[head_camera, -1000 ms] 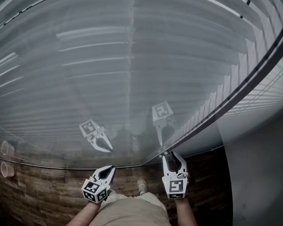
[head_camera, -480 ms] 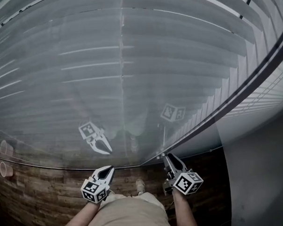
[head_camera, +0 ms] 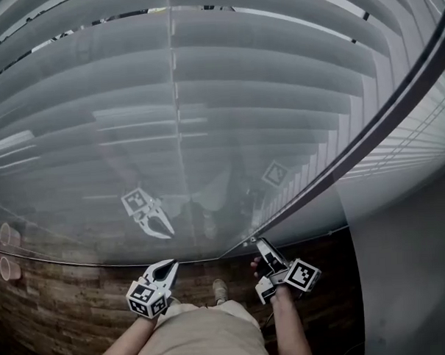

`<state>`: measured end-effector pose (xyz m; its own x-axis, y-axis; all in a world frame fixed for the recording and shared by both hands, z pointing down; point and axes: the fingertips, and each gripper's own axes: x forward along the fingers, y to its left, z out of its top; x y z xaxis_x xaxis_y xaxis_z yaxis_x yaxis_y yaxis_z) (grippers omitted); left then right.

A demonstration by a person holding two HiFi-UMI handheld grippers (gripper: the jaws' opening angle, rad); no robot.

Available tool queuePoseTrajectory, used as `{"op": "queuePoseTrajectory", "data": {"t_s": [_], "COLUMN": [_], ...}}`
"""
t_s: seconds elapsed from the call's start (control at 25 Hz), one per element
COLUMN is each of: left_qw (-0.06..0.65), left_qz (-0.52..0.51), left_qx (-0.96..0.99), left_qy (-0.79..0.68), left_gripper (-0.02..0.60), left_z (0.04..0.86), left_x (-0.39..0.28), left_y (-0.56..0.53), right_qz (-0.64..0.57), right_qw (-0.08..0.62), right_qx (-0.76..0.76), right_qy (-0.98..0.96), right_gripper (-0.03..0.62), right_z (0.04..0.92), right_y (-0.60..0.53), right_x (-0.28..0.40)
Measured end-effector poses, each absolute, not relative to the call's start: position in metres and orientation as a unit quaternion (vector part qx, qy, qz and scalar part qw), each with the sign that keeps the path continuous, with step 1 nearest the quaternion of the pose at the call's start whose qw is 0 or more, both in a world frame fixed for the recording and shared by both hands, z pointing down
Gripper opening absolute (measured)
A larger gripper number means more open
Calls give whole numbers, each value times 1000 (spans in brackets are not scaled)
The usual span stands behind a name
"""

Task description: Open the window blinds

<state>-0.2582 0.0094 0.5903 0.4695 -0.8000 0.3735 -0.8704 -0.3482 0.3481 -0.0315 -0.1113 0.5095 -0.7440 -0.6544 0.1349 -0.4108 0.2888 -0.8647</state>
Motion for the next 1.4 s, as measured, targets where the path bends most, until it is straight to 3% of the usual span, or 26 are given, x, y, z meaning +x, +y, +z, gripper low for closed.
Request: {"op": "queuePoseTrajectory", "data": {"t_s": [0.2, 0.28, 0.36, 0.44, 0.52, 0.76, 0.96, 1.16, 1.4], "left_qw": [256, 255, 254, 254, 252, 256, 257, 260, 261], "left_qz": [70, 70, 71, 71, 71, 70, 66, 66, 68], "left_qx": [821, 822, 823, 823, 822, 814, 810, 806, 807], "left_qy": [-505, -504, -503, -503, -505, -516, -523, -527, -525], "left_gripper": [12, 12, 12, 12, 12, 12, 12, 12, 12], "left_z": [591, 591, 590, 588, 587, 590, 586, 594, 594], "left_x": [-251, -250, -248, -247, -247, -255, -261, -265, -265], "left_y": [10, 11, 11, 13, 14, 18, 19, 18, 14], "right_qz": [-584, -548, -435, -263, -117, 3, -32, -298, -377], "right_qw": [180, 175, 100, -19, -109, -195, -174, -24, 31], "right_qx": [-316, -315, -362, -421, -439, -442, -451, -417, -393], "right_qy": [726, 755, 819, 868, 884, 876, 875, 858, 838], "right_gripper": [97, 95, 103, 173, 175, 173, 126, 123, 123], "right_z": [525, 517, 515, 514, 509, 510, 506, 518, 521], "right_y": [-109, -108, -105, -98, -91, -94, -96, -104, -107], "right_x": [-24, -29, -30, -28, -34, -50, -49, -38, -37]}}
